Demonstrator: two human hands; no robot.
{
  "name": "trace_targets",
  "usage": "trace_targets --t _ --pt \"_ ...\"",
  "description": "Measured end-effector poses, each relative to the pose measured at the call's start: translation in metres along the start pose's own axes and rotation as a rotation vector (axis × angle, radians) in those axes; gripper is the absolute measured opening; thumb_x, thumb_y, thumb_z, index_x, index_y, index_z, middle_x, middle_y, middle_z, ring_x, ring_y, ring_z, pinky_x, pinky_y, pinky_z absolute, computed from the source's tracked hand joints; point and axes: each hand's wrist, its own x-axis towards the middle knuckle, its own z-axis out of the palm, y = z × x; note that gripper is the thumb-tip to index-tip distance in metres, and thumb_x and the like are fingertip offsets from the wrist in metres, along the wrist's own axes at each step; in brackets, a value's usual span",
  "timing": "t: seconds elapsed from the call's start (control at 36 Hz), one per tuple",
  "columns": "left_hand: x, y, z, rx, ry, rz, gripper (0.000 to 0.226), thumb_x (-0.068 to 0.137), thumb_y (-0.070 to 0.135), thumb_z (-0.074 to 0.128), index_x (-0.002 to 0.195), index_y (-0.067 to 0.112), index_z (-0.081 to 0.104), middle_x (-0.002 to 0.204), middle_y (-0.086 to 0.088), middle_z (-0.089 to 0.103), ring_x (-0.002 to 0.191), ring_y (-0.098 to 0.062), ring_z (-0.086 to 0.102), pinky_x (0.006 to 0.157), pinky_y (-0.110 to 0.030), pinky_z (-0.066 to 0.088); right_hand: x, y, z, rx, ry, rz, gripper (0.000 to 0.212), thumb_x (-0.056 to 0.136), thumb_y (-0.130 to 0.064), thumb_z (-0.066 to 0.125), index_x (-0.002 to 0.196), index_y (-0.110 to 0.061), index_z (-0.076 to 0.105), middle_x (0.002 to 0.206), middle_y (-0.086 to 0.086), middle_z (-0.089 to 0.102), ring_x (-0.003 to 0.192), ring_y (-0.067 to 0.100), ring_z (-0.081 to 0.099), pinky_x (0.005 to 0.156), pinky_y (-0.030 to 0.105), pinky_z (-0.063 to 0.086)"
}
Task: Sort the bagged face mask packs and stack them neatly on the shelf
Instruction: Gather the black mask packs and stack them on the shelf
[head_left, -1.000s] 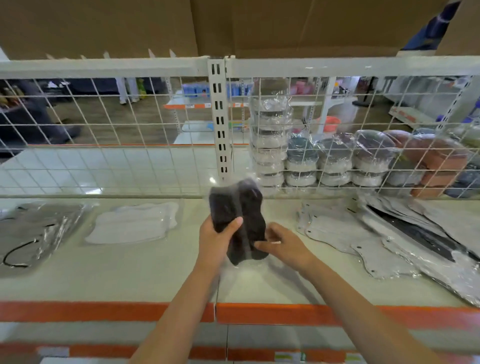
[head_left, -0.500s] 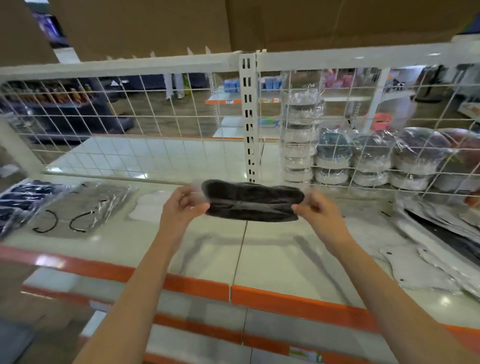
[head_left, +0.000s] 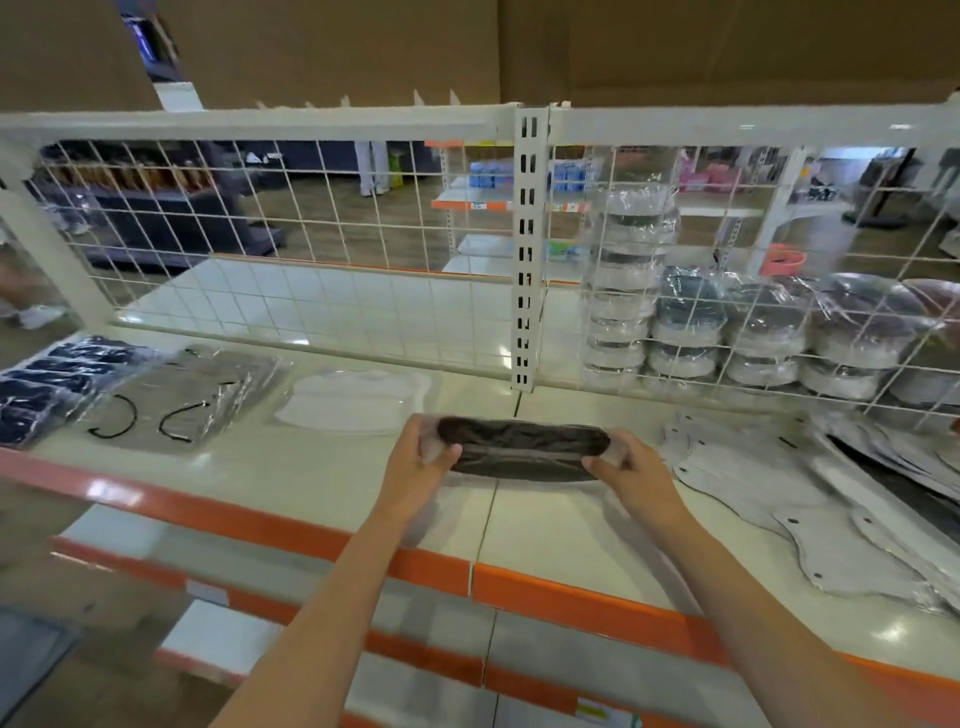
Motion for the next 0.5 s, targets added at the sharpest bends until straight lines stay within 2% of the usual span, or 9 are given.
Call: trace_targets --t 0.03,0.08,0.14,0.22,0.25,0.31,0.36,0.44,0.5 --pt "-0.002 -0.005 0.001 0.038 -0.038 -0.019 0.030 0.087 0.003 0.062 0.110 0.016 0.048 0.103 0.010 0.055 0.101 -0.007 0.051 0.082 -0.007 0.041 -0.001 0.003 0.004 -0.029 -0.013 0.019 0.028 0.089 -0.012 0.062 0.117 -0.014 0.057 0.096 -0.006 0.058 0.083 0.010 0.052 0.063 0.011 0.036" --pt "-0.006 -0.013 0.003 0.129 -0.110 -0.052 0.042 0.089 0.006 0.059 0.126 0.018 0.044 0.113 0.007 0.053 0.108 -0.007 0.048 0.092 -0.017 0.037 -0.004 0.008 0.012 -0.101 -0.029 0.036 0.037 0.089 -0.010 0.060 0.125 -0.016 0.055 0.106 -0.001 0.060 0.099 0.017 0.053 0.076 0.023 0.036" --pt "-0.007 -0.015 -0.002 0.188 -0.130 -0.053 0.045 0.092 0.008 0.055 0.134 0.017 0.040 0.115 0.006 0.052 0.108 -0.006 0.046 0.093 -0.018 0.036 -0.004 0.005 0.019 -0.128 -0.002 0.044 0.036 0.089 -0.009 0.058 0.125 -0.016 0.057 0.106 0.001 0.062 0.104 0.023 0.056 0.079 0.026 0.037" --pt "-0.001 -0.015 -0.029 0.094 -0.111 -0.064 0.036 0.092 0.003 0.054 0.125 0.016 0.047 0.105 0.010 0.055 0.102 -0.006 0.052 0.079 -0.005 0.040 0.006 -0.013 0.035 -0.113 -0.008 0.062 0.032 0.089 -0.007 0.059 0.121 -0.008 0.059 0.103 0.002 0.059 0.091 0.016 0.056 0.068 0.011 0.038" --pt "0.004 -0.015 -0.044 0.091 -0.101 -0.076 0.033 0.091 0.002 0.055 0.122 0.012 0.048 0.104 0.007 0.056 0.099 -0.007 0.054 0.076 -0.006 0.041 0.012 -0.023 0.044 -0.116 -0.031 0.066 0.032 0.089 -0.009 0.059 0.121 -0.007 0.058 0.107 0.005 0.061 0.091 0.015 0.056 0.068 0.011 0.038" --pt "0.015 -0.021 -0.080 0.180 -0.059 -0.090 0.030 0.090 0.006 0.057 0.120 0.006 0.050 0.108 -0.002 0.058 0.102 -0.016 0.056 0.080 -0.016 0.042 0.027 -0.040 0.069 -0.159 -0.084 0.060 0.037 0.088 -0.015 0.061 0.125 -0.012 0.058 0.117 0.007 0.061 0.103 0.020 0.055 0.078 0.022 0.037" --pt "0.027 -0.031 -0.123 0.238 -0.020 -0.084 0.030 0.089 0.008 0.058 0.118 0.004 0.051 0.105 -0.005 0.059 0.102 -0.020 0.057 0.078 -0.017 0.042 0.038 -0.061 0.103 -0.156 -0.135 0.052 0.041 0.086 -0.019 0.064 0.126 -0.017 0.057 0.119 0.004 0.059 0.108 0.020 0.053 0.084 0.029 0.039" --pt "0.037 -0.043 -0.195 0.280 0.051 -0.063 0.036 0.089 0.005 0.057 0.124 0.012 0.048 0.107 0.002 0.050 0.104 -0.015 0.051 0.082 -0.012 0.038 0.049 -0.097 0.167 -0.111 -0.249 0.050 0.034 0.082 -0.021 0.069 0.115 -0.016 0.064 0.106 0.005 0.064 0.100 0.021 0.059 0.087 0.035 0.049" --pt "0.043 -0.055 -0.247 0.315 0.085 -0.060 0.034 0.086 0.014 0.057 0.118 0.019 0.046 0.104 0.000 0.049 0.101 -0.019 0.049 0.084 -0.023 0.038 0.053 -0.127 0.212 -0.033 -0.372 0.056 0.014 0.083 -0.014 0.070 0.095 -0.012 0.065 0.081 0.002 0.061 0.078 0.015 0.058 0.070 0.025 0.048"
